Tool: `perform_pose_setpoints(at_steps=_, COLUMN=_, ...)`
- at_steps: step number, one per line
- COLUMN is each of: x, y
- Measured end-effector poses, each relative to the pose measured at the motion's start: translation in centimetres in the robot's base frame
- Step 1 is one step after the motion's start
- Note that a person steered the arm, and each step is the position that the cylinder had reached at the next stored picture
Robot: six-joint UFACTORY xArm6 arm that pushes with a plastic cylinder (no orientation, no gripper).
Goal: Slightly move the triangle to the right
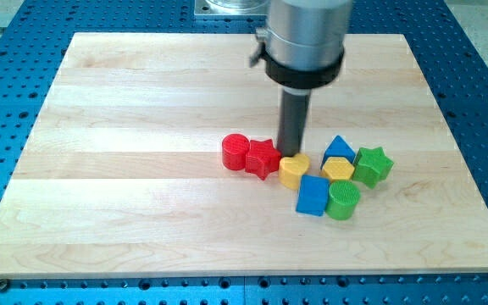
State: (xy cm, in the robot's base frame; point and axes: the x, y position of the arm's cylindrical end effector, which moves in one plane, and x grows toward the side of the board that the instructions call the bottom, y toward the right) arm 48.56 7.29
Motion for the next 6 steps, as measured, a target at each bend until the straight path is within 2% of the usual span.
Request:
perform_pose_setpoints(at_steps=1, x=1.9, y=-1.9)
perform_pose_setpoints(at_steps=3, x=-1.2, y=-7.0)
perform_pose_setpoints(at_steps=4, x=-1.5, y=-4.0)
perform_pose_setpoints(at_steps=6, x=-4.8, y=7.6)
